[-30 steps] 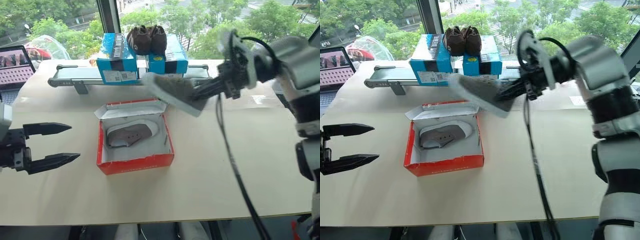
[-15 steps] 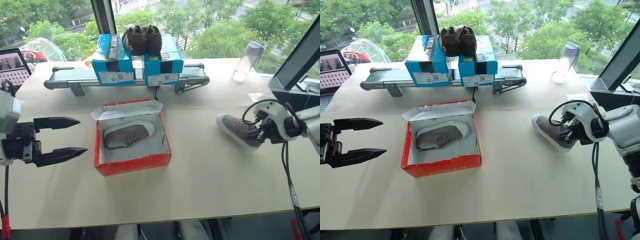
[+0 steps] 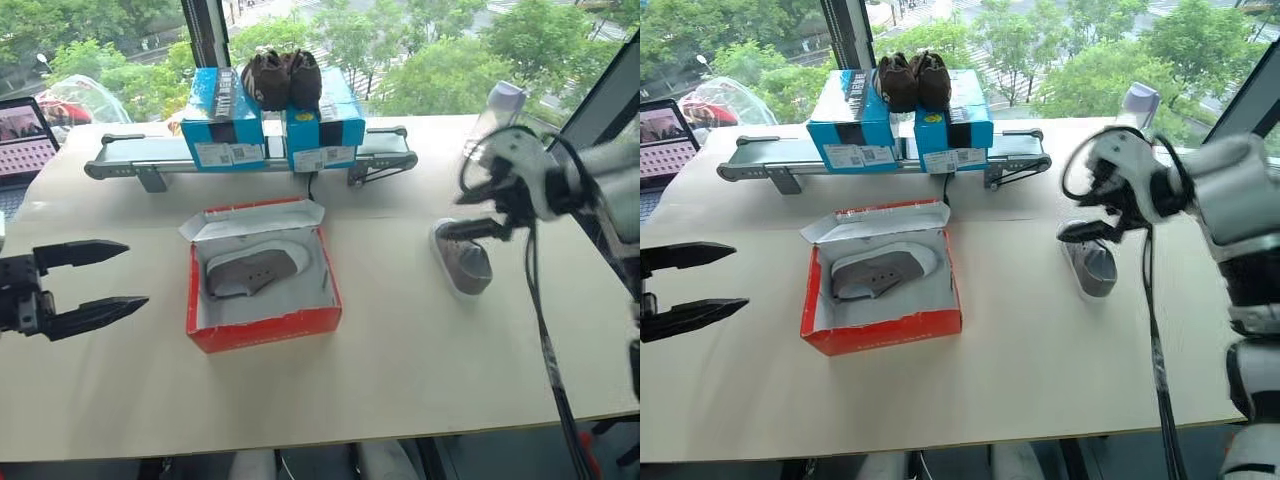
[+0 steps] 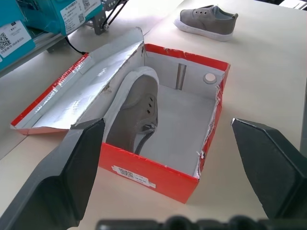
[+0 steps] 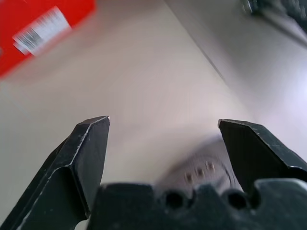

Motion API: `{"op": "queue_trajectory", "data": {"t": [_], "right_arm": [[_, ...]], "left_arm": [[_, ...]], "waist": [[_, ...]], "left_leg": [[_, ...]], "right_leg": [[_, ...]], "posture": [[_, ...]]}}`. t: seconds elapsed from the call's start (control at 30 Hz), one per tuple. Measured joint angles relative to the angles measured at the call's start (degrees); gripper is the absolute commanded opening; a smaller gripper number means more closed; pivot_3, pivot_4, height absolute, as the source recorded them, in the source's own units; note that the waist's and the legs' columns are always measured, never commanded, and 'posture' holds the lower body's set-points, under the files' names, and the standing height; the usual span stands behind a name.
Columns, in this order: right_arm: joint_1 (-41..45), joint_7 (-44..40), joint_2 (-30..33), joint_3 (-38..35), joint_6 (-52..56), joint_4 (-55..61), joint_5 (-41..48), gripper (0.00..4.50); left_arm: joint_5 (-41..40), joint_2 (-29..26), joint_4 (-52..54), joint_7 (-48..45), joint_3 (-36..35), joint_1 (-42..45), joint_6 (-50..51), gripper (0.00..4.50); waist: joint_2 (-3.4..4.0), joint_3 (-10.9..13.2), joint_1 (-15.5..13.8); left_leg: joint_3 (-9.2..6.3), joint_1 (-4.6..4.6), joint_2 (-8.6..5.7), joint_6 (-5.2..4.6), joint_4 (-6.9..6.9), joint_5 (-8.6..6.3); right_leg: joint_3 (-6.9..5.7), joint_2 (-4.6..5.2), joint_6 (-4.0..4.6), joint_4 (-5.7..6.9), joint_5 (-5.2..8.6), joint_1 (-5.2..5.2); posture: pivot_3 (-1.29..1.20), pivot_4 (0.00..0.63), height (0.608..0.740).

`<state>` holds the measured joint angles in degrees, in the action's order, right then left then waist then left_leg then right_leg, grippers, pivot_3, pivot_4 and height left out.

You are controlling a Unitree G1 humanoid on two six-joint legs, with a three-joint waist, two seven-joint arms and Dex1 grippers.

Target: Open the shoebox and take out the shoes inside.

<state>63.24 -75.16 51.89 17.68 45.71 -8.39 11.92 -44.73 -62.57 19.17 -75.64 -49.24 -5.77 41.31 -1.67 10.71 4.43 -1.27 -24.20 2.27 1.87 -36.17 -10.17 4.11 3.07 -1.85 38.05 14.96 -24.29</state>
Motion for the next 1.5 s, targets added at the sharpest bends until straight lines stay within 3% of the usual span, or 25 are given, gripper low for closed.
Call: {"op": "queue_trajectory", "data": {"t": [0.2,0.3,0.57,1.1,1.5], "right_arm": [[3.42,-1.11,-16.09,2.89,-3.13,-0.42,1.28,4.26],[3.42,-1.65,-19.74,4.52,-6.08,-2.63,0.69,4.26],[3.41,-2.32,-23.80,6.46,-12.27,-11.28,-2.32,4.26],[9.53,0.29,-36.06,6.98,-24.32,-35.34,-9.55,4.26],[9.97,-0.21,-38.50,6.42,-25.97,-37.62,-11.80,4.26]], "left_arm": [[1.82,1.53,-0.01,-0.17,-3.61,-3.78,-1.36,4.50],[2.03,2.00,0.05,-0.43,-5.43,-5.63,-1.77,4.50],[2.52,5.60,0.15,-0.19,-10.30,-8.87,-4.22,4.50],[2.27,7.89,0.45,-0.34,-10.02,-13.23,-7.68,4.50],[1.85,16.34,0.04,3.29,-1.34,-9.95,-12.63,4.50]], "waist": [[-0.01,-0.01,-0.40],[-0.03,-0.02,-1.09],[-0.07,-0.04,-0.75],[-0.08,-0.05,-0.30],[-0.12,-0.07,-0.34]], "left_leg": [[-0.06,-0.12,-0.02,0.00,0.00,0.00],[-0.13,-0.20,-0.15,0.00,-0.03,0.00],[-0.11,-0.06,-0.14,0.01,-0.05,0.00],[-0.11,-0.04,-0.10,0.01,0.02,0.00],[-0.12,-0.03,-0.08,0.01,0.02,0.00]], "right_leg": [[-0.05,0.00,0.23,0.02,-0.14,-0.05],[-0.13,0.13,0.21,0.00,-0.14,-0.03],[-0.13,0.13,0.19,0.03,-0.16,0.04],[-0.13,0.09,0.24,0.03,-0.19,0.02],[-0.13,0.07,0.25,0.05,-0.20,0.04]], "posture": [[0.00,0.150,0.740],[0.00,0.150,0.740],[0.00,0.150,0.740],[0.00,0.150,0.740],[0.00,0.150,0.740]]}}
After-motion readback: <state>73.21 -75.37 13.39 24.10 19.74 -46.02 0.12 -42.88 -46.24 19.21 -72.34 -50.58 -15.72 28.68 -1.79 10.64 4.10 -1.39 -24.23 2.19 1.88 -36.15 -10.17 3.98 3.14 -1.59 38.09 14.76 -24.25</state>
